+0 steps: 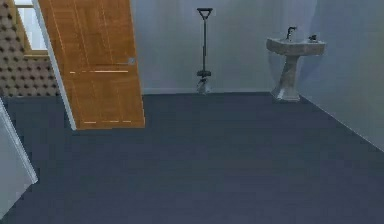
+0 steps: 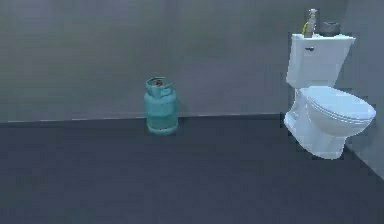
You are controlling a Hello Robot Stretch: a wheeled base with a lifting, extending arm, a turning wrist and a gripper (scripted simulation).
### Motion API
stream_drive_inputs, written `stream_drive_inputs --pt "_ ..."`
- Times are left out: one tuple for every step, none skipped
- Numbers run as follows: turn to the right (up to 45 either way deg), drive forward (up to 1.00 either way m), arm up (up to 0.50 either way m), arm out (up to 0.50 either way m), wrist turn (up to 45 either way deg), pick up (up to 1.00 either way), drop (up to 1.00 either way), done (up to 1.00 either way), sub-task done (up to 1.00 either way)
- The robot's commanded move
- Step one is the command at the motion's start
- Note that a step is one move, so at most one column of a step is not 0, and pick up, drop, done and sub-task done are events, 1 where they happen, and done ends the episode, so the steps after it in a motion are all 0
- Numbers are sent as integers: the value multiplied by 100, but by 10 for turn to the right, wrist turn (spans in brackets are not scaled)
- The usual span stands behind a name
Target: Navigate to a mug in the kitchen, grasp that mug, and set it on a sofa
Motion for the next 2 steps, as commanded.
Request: stream_drive_inputs --pt "-210 0 0 0 0 0 0 0 0" --pt "0 100 0 0 0 0 0 0 0"
